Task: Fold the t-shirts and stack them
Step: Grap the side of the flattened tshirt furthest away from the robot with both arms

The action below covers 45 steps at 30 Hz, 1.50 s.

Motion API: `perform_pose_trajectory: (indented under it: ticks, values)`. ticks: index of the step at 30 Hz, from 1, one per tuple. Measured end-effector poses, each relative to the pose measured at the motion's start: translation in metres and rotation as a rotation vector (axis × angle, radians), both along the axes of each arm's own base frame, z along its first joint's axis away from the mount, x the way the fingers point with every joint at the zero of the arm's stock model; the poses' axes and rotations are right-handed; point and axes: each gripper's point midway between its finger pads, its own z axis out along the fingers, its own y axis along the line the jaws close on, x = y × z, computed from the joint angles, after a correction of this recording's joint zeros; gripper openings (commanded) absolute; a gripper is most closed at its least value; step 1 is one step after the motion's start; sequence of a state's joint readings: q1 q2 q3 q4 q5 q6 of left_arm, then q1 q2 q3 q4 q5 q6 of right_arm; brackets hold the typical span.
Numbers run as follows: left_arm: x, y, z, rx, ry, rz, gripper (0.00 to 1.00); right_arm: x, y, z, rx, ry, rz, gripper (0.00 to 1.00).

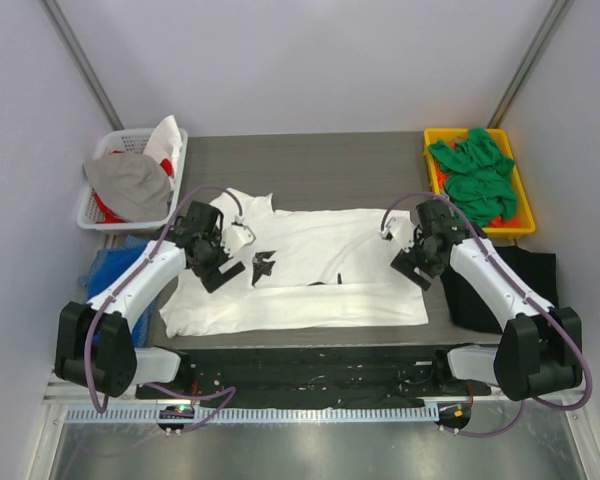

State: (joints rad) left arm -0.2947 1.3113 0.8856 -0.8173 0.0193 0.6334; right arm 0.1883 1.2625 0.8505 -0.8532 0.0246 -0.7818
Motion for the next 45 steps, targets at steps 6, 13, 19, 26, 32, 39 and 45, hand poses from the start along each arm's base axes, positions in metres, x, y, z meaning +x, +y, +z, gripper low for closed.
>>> perform_pose_trajectory:
  ticks: [6,13,19,26,32,39,45]
  values:
    - [0.065,-0.011,0.024,-0.021,-0.165,0.057,1.0,0.061,0.001,0.03,0.006,-0.213,-0.112,0.84]
    - [0.179,-0.034,0.031,-0.087,-0.222,0.146,1.0,0.148,0.015,0.024,0.06,-0.315,-0.285,0.81]
    - [0.248,-0.057,0.034,-0.164,-0.248,0.155,1.0,0.189,0.022,0.016,0.094,-0.351,-0.363,0.79]
    - [0.279,-0.084,0.043,-0.276,-0.247,0.135,1.0,0.194,0.021,0.01,0.089,-0.358,-0.393,0.77]
    - [0.284,-0.104,0.037,-0.358,-0.205,0.129,1.0,0.195,0.02,0.0,0.081,-0.343,-0.408,0.75]
    - [0.284,-0.13,-0.007,-0.376,-0.11,0.142,1.0,0.195,0.021,-0.002,0.084,-0.343,-0.418,0.74]
    - [0.283,-0.156,-0.018,-0.38,-0.095,0.11,1.0,0.188,0.02,-0.012,0.079,-0.322,-0.424,0.74]
